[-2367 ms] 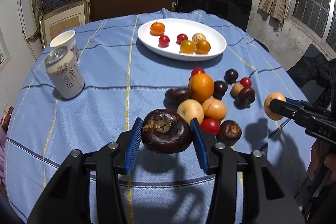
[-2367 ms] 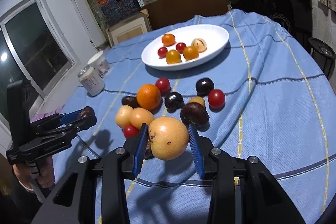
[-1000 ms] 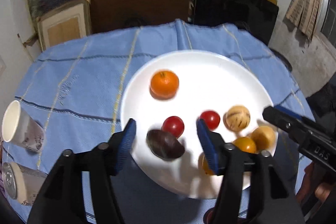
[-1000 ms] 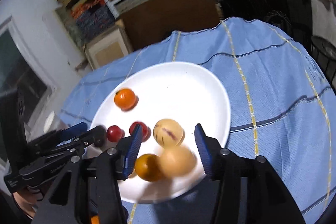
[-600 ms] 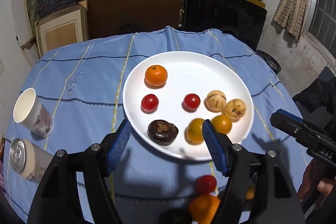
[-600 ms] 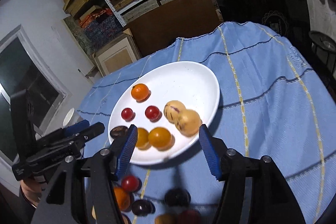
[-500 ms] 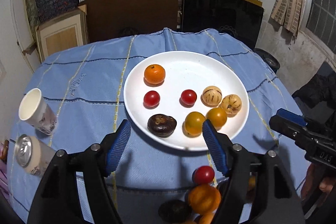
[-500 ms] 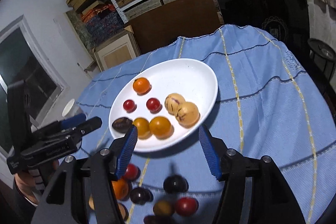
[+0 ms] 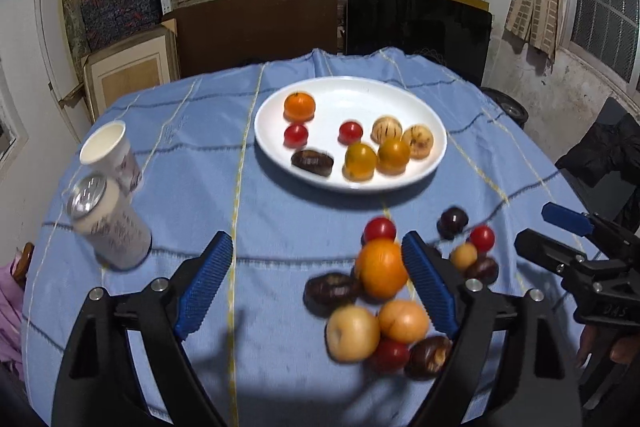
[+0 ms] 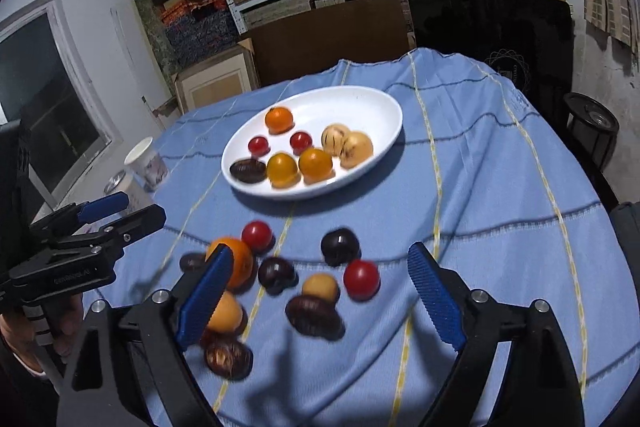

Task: Organize fruits
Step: 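Move both grippers from the plate back over the remaining fruits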

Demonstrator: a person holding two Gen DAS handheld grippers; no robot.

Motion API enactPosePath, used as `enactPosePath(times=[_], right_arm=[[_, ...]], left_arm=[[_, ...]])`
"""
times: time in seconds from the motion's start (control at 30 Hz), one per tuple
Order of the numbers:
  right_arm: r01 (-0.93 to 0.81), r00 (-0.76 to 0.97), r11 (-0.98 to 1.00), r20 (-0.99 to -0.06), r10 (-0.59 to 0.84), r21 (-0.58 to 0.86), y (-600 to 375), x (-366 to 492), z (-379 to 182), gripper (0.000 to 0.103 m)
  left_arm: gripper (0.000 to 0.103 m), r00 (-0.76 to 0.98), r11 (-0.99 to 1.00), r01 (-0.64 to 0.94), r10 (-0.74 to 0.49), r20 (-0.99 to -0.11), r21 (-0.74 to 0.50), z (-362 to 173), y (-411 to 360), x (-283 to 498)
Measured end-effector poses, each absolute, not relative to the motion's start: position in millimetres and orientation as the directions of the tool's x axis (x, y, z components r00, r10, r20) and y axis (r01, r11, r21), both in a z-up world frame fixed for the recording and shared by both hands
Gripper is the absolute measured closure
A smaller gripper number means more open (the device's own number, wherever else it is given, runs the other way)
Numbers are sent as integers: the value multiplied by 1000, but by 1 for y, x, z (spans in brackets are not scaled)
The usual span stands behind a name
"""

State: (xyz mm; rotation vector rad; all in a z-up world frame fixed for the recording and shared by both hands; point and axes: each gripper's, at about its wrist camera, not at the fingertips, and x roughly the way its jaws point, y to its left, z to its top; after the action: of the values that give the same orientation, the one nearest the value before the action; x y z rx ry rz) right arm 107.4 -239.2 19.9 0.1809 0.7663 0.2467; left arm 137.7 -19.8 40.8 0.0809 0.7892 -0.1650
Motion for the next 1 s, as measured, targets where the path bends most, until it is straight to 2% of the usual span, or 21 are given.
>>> enactPosePath(times=[0.2, 0.4, 0.57, 0.87, 1.0], right_arm=[[-99, 672, 957, -690, 267, 274, -239, 87, 5, 13], [-77, 650, 970, -726, 224, 231, -234, 79, -6, 13], [-93, 655, 962, -712, 253, 256, -234, 71, -8, 7], [-161, 627, 934, -698, 346, 318, -227, 66, -14, 7], [-172, 636, 945, -702, 321, 277, -221, 65, -14, 7]], left_arm=[[19, 659, 991, 133, -110, -744, -29, 20, -3, 118], [19, 659, 993, 118, -72, -749, 9, 7, 2, 107], [19, 632, 992, 130, -88, -770, -7, -4, 3, 104], [18, 610, 986, 162, -124, -783, -31, -10, -4, 105], [18, 603, 986, 164, -120, -789, -25, -15, -9, 110]])
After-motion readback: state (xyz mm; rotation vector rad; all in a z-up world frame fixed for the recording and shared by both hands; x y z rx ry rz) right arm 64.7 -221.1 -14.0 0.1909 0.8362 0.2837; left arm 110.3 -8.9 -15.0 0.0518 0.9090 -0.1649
